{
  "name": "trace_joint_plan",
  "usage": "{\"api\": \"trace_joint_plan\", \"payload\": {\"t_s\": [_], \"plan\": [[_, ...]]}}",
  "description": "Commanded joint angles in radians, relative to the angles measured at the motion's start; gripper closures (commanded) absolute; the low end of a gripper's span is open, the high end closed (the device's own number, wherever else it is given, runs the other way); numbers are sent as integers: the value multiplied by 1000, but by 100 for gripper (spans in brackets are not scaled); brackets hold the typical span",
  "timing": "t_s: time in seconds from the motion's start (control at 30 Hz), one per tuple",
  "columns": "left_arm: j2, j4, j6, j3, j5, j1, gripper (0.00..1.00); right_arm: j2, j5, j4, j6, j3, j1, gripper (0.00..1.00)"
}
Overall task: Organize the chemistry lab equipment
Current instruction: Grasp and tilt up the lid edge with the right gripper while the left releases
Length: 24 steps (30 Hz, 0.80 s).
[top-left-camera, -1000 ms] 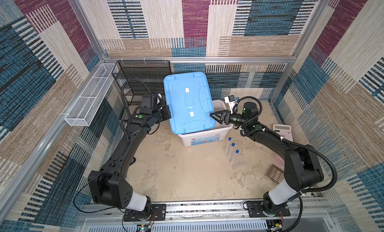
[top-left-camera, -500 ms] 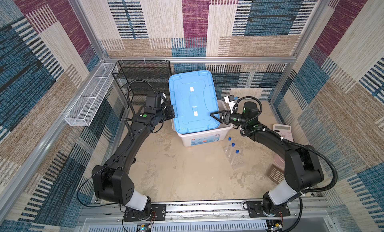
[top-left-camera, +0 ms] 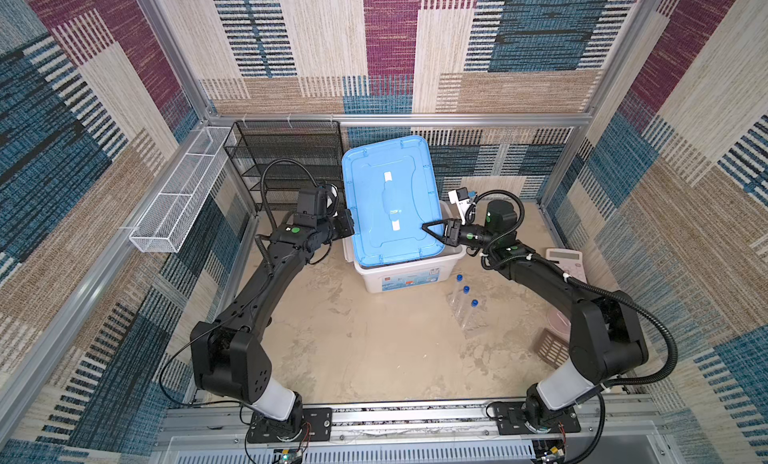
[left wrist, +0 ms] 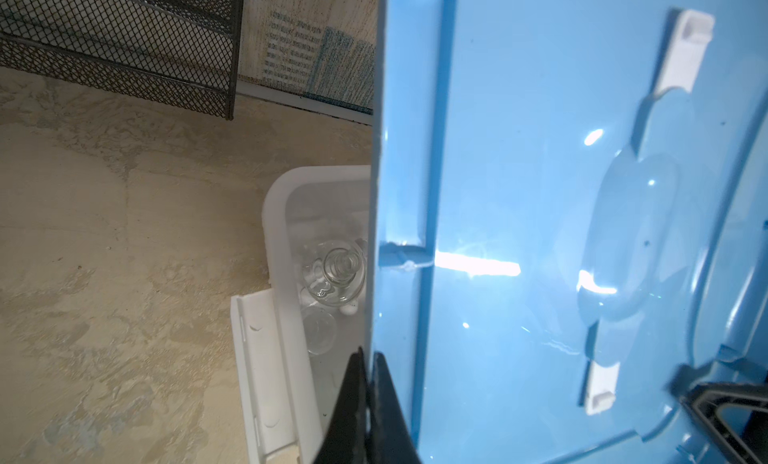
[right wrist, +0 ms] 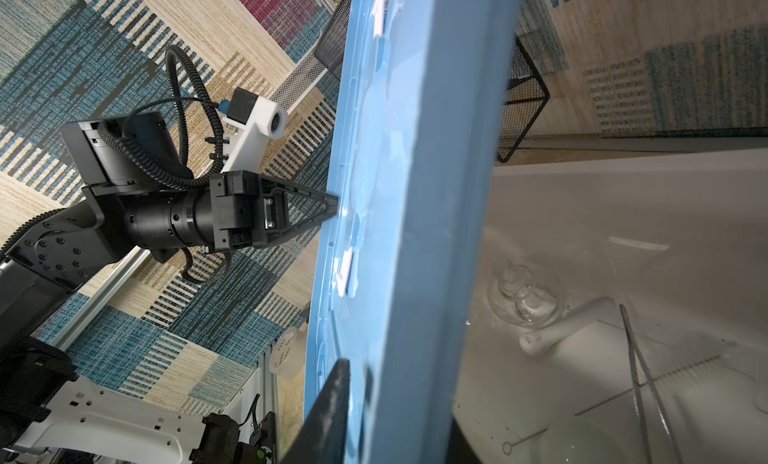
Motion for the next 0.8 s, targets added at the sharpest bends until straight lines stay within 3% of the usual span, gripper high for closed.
{"api": "trace_joint_plan", "payload": {"t_s": [0.0,0.13,0.23,0.37,0.6,0.77], "plan": [[3,50,-28,12,8,0,98,-12,23,-22,-14,18,0,77],[2,38,-26,18,-4,0,88,-28,57,-45,-31,26,1,80],[-9,27,-24,19,-22,0,74,-51,98,-75,-64,35,1,81],[-31,41,-15,7,-22,0,53,-82,162,-153,-154,70,0,82],[-60,12,13,13,-24,0,32,-132,300,-270,-296,131,0,82],[-87,17,42,13,-12,2,10,-174,420,-305,-416,164,12,83]]}}
